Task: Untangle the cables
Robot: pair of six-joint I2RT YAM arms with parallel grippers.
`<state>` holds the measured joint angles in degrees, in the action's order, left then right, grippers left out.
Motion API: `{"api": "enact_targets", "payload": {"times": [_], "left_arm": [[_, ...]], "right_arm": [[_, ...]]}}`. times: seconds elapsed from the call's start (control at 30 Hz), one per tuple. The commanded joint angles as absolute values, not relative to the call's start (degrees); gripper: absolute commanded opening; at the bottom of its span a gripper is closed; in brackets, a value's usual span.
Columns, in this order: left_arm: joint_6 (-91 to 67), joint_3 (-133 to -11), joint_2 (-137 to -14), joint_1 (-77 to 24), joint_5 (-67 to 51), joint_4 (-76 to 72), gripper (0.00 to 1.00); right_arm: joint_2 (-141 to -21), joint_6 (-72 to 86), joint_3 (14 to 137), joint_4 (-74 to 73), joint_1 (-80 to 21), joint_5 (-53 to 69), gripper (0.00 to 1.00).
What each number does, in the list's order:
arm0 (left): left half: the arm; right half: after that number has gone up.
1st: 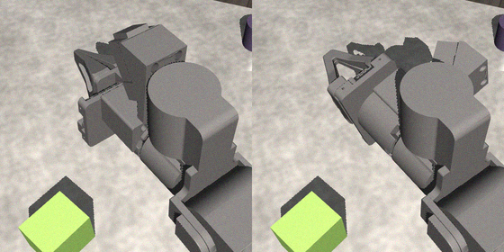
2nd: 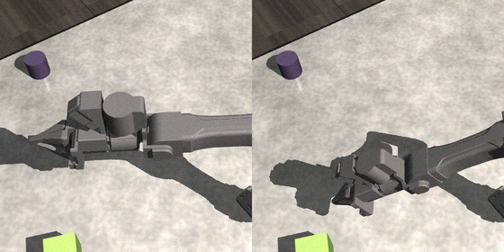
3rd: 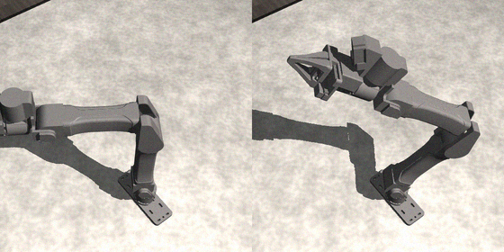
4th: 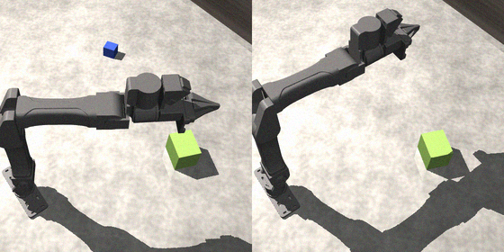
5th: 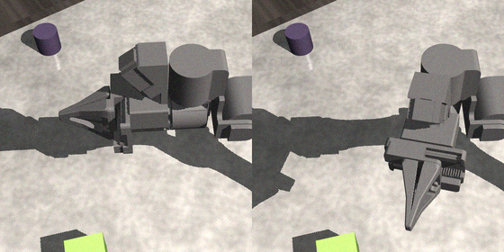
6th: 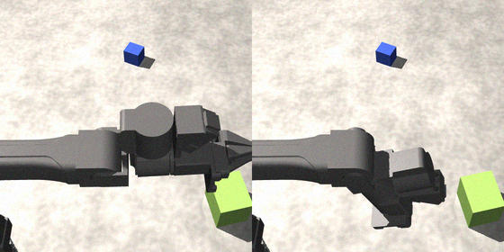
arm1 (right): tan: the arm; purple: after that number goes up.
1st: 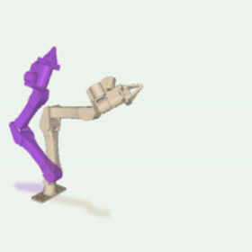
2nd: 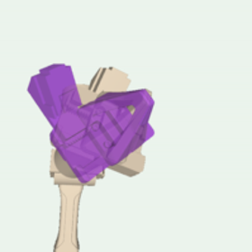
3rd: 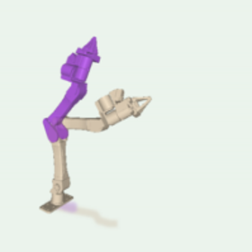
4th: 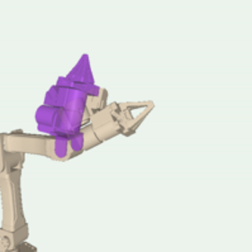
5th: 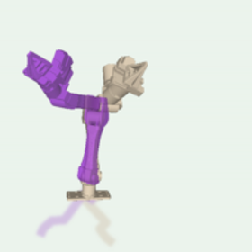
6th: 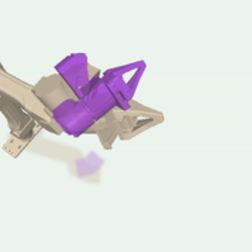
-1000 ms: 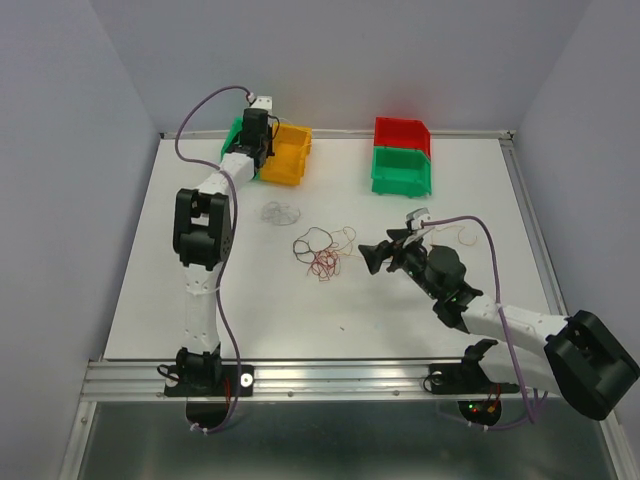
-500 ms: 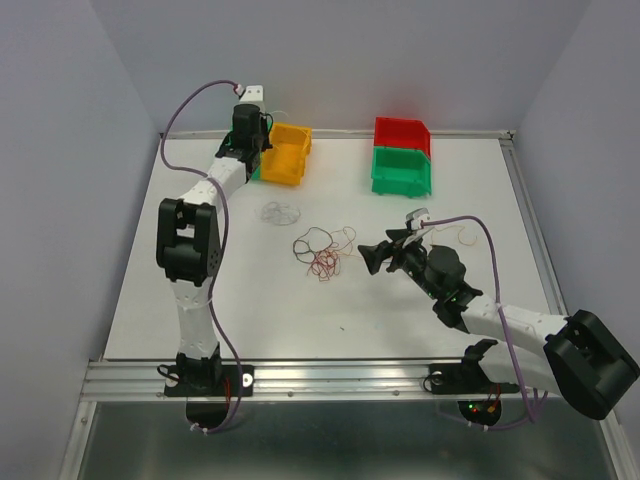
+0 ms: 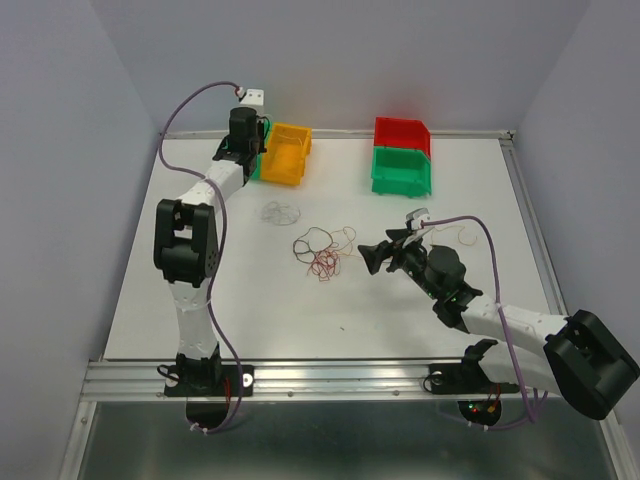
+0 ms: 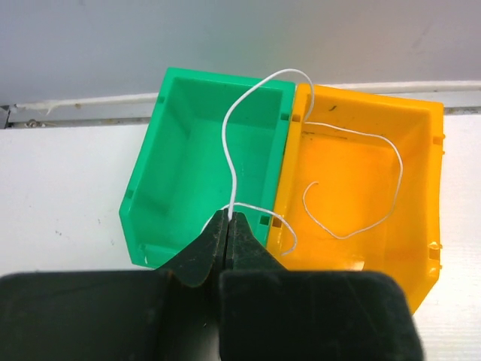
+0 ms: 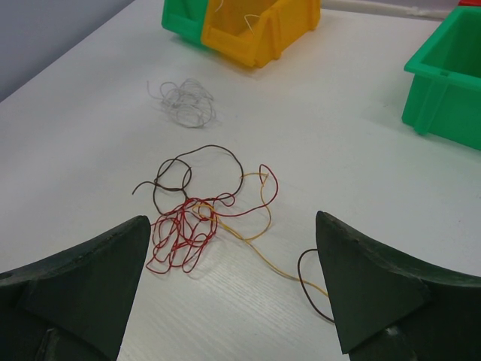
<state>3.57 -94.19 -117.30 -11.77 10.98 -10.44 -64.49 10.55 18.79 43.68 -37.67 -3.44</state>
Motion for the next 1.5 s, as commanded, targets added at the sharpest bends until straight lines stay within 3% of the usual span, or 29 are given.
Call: {"api": "enact_targets", "payload": {"times": [0.0,0.47,0.8,0.9,0.97,1.1,1.17,1.3,1.43,1.47], "left_arm": [[7.2,-96.67,-114.52,-12.74,7.48,-10.73,0.0],[2.73,-111.88,-128.22,-17.58,8.0,-1.58,0.0],[6.06,-110.04,-131.48,-17.93,11.43,-2.99,0.0],[8.69,-110.39,-131.05,-18.81,13.7,-1.76,0.09],[10.02,-108.91,-129.65,-18.81,14.24,-2.81,0.22],[10.46,-106.09,-124.64,-18.81,10.73,-3.43,0.29],[10.55,-105.82,-123.67,-18.81,8.8,-1.6,0.41],[11.86,-107.05,-121.47,-18.81,9.31,3.16,0.5],[15.46,-104.95,-116.56,-18.81,9.85,6.93,0.75],[16.69,-103.9,-115.06,-18.81,8.71,7.38,0.77]], "right_arm": [[-64.16,10.81,19.78,46.85,-37.79,-3.34,0.95],[-64.69,11.07,20.39,46.85,-37.88,-2.81,0.95],[-64.6,11.16,20.22,46.85,-37.79,-3.25,0.95],[-64.25,10.99,19.95,46.76,-37.79,-3.6,0.95],[-63.9,11.16,19.69,46.85,-37.79,-3.87,0.95],[-63.19,11.07,19.25,46.76,-37.79,-4.04,0.95],[-63.11,11.07,19.16,46.85,-37.71,-4.13,0.95],[-62.67,11.07,18.9,46.85,-37.71,-4.39,0.95],[-61.88,10.99,18.46,46.76,-37.71,-4.74,0.95],[-61.61,10.9,18.2,46.84,-37.71,-4.83,0.95]]}}
